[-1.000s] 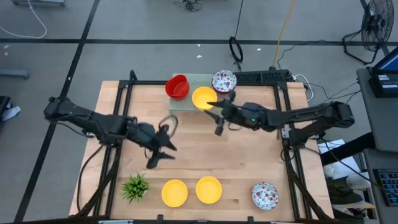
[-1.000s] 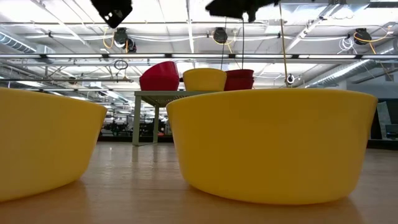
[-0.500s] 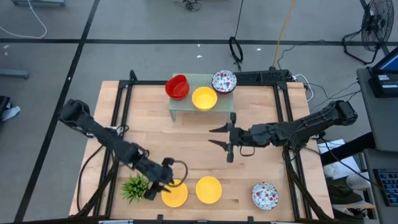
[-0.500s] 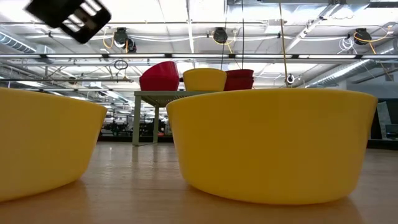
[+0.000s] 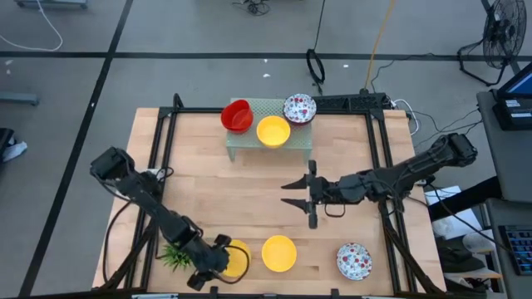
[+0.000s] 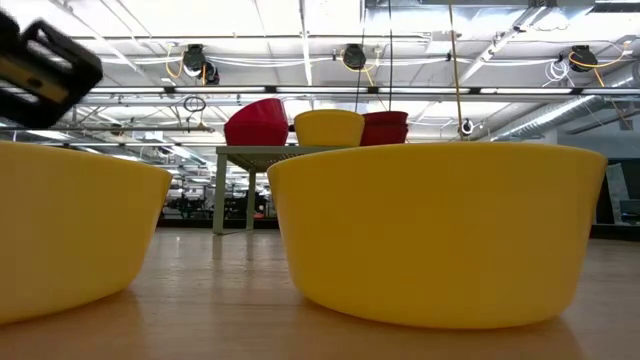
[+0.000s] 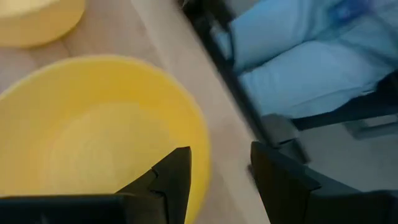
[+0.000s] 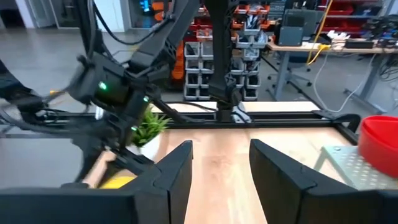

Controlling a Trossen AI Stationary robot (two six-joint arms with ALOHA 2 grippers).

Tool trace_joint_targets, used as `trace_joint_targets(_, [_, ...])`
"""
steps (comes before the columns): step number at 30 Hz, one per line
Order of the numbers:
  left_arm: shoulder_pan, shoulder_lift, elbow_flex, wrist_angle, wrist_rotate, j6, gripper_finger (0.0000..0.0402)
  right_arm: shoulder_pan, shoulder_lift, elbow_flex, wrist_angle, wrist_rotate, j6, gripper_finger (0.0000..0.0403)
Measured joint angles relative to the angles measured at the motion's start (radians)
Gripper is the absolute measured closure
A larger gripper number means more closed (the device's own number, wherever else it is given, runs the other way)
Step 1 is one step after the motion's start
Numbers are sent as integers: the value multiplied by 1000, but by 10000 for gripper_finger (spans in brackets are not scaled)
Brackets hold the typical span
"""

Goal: Pick & Place Mini bowls
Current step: Stack the red bowl on top of the red bowls on the shelf

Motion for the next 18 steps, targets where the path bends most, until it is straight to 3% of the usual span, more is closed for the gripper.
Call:
trace_joint_targets(5, [-8, 38, 0, -4, -67, 0, 234, 24, 0, 0, 1, 0, 15, 257])
trace_joint_targets(18, [-9, 81, 0, -14, -79, 138, 246, 27, 0, 0, 0, 0, -23, 260])
